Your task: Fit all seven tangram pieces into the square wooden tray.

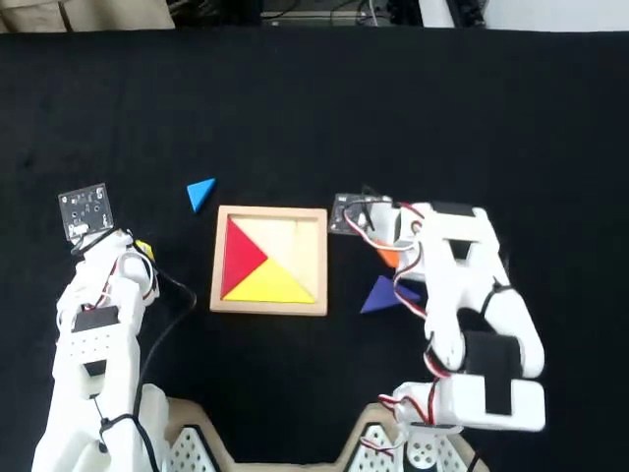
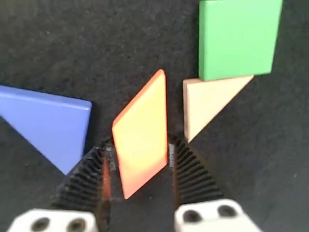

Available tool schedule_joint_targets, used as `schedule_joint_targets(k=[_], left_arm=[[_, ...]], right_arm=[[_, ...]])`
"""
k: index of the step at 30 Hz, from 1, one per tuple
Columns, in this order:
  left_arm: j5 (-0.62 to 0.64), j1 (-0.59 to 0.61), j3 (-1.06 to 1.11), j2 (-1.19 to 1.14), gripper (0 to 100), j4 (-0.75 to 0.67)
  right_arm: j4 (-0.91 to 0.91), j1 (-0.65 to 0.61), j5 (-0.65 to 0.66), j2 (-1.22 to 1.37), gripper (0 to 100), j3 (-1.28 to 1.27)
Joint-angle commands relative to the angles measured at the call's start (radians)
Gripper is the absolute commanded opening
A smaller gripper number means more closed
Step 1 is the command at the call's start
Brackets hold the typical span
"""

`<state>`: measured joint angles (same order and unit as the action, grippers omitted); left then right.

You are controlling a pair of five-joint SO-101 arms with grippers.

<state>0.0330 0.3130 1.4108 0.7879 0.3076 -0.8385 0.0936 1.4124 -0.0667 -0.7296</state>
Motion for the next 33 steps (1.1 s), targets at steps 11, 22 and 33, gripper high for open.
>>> schedule_joint_targets(k=[11, 22, 33], left_arm=[[0.006, -0.013, -0.005, 0.02, 10, -0.02], [0.005, -0.013, -0.005, 0.02, 10, -0.018], [0.003, -0.013, -0.005, 0.02, 10, -0.018]], right_arm=[[-0.196, -0.071, -0.565, -0.298, 1.1, 0.093], [-0.275, -0.273, -1.125, -0.191, 1.1, 0.114], [-0.227, -0.259, -1.106, 0.124, 14.6, 0.231]])
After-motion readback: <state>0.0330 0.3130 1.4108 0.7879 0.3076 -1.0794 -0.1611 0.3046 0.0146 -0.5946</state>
